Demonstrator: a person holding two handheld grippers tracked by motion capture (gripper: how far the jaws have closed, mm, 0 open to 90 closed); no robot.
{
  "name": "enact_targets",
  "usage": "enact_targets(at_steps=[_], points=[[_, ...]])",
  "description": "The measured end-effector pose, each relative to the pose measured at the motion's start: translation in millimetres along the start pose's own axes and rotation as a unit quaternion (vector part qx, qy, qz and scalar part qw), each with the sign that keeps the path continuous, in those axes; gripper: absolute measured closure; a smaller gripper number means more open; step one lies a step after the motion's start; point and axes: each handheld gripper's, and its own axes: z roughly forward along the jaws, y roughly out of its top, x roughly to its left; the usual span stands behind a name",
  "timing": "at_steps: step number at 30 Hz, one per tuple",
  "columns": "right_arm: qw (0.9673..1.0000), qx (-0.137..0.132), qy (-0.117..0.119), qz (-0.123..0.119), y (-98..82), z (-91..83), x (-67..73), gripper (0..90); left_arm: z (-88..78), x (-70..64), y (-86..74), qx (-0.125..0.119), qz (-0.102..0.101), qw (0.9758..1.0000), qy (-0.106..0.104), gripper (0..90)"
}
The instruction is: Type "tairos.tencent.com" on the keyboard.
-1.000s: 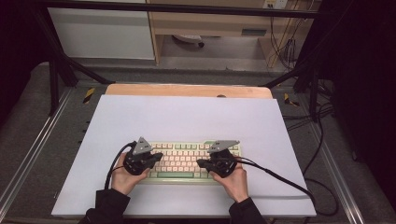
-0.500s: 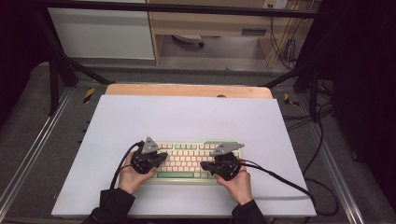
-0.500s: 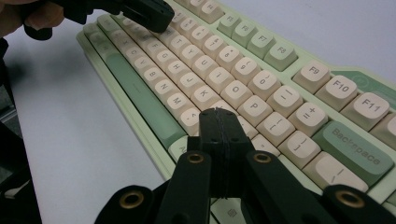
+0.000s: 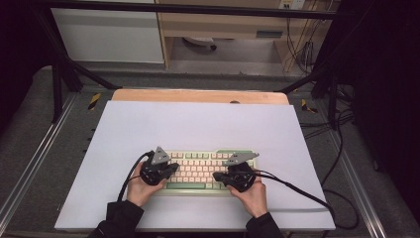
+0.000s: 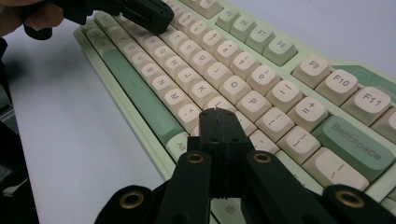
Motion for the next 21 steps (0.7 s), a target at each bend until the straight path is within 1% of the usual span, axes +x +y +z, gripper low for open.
enact_targets(at_steps=[5,9,12,21], points=[[1.0,-0.001,-0.001,0.0,0.1,-0.8,-0.2,90.0,-1.4,-0.1,0.1,0.0,0.001,1.0,0.0,89.8],[1.0,-0.001,-0.001,-0.001,0.4,-1.1,-0.1,90.0,-5.8,-1.2,1.1,-0.007,0.002,1.0,-0.004,89.8],[1.0,-0.003,0.0,-0.002,0.5,-1.4,-0.2,90.0,-8.7,-1.1,0.5,-0.008,0.003,1.0,-0.004,89.8],[1.0,-0.009,-0.002,0.002,2.0,-3.3,0.4,90.0,-22.8,-0.5,-2.4,-0.017,0.004,0.9998,-0.009,89.8]])
